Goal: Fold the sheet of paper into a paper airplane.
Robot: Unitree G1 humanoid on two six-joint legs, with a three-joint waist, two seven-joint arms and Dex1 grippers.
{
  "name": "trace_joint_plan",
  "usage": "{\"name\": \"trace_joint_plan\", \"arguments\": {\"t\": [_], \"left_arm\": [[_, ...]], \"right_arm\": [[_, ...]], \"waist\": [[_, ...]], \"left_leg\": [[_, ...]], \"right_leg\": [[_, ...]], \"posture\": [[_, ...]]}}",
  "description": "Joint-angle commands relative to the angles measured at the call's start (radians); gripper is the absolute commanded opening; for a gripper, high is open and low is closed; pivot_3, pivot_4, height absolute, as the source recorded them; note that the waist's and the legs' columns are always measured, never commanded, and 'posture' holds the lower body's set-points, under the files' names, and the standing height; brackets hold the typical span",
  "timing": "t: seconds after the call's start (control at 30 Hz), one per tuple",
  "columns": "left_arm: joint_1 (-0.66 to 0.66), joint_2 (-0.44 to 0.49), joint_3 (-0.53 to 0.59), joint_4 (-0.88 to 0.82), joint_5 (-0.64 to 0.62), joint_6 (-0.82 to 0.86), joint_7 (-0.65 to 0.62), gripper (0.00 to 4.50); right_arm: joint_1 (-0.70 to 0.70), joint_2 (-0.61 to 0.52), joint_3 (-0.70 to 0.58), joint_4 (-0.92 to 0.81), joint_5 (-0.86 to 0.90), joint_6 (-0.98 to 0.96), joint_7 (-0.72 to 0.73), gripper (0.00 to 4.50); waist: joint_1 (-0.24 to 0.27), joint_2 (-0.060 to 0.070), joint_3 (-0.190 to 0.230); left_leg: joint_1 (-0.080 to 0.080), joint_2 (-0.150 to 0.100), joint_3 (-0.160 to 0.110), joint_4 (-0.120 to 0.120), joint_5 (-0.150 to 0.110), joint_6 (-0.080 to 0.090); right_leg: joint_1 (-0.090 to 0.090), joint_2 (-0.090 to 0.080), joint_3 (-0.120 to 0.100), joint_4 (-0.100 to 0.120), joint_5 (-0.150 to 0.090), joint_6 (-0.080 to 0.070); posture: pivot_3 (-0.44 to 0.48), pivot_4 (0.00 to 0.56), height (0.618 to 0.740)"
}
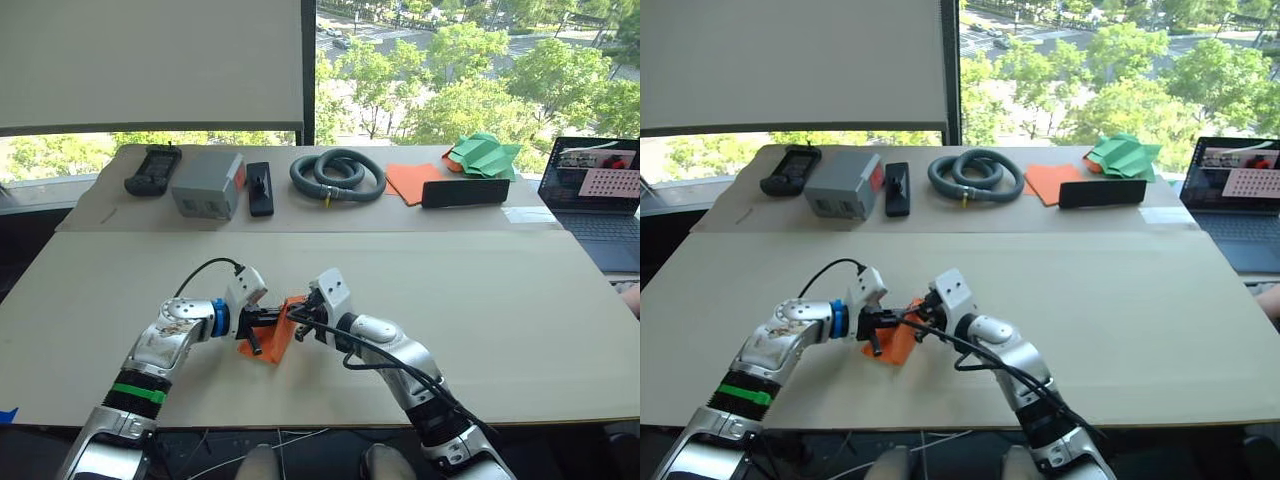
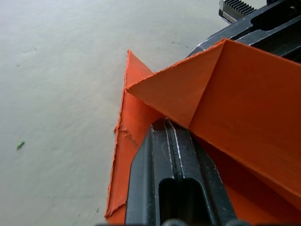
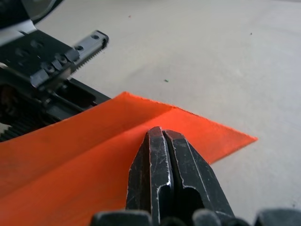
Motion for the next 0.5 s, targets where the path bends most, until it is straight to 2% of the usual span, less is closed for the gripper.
{"name": "trace_joint_plan", "arguments": {"t": [0.03,0.37,0.5], "left_arm": [[0.034,0.04,0.052,-0.073,-0.017,0.035,0.02,0.02],[0.058,0.111,0.201,-0.185,-0.107,0.134,0.051,0.02],[0.029,0.102,0.207,-0.204,-0.139,0.143,0.044,0.02]], "right_arm": [[-0.032,0.019,0.013,0.022,-0.018,-0.023,0.006,0.0],[-0.047,0.027,0.032,0.082,-0.047,-0.031,0.027,0.0],[-0.055,0.028,0.032,0.091,-0.055,-0.032,0.033,0.0]], "waist": [[-0.001,0.0,0.0],[0.001,0.0,0.0],[0.001,0.0,0.0]], "left_leg": [[0.0,0.0,0.0,0.0,0.0,0.0],[0.0,0.0,0.0,0.0,-0.002,-0.003],[0.001,0.0,0.0,0.0,-0.002,-0.003]], "right_leg": [[0.0,0.0,0.0,0.0,0.0,0.0],[-0.001,0.0,0.0,-0.001,0.0,0.0],[-0.001,0.0,0.0,0.0,0.0,0.0]], "posture": [[0.0,0.15,0.704],[0.0,0.15,0.704],[0.0,0.15,0.704]]}}
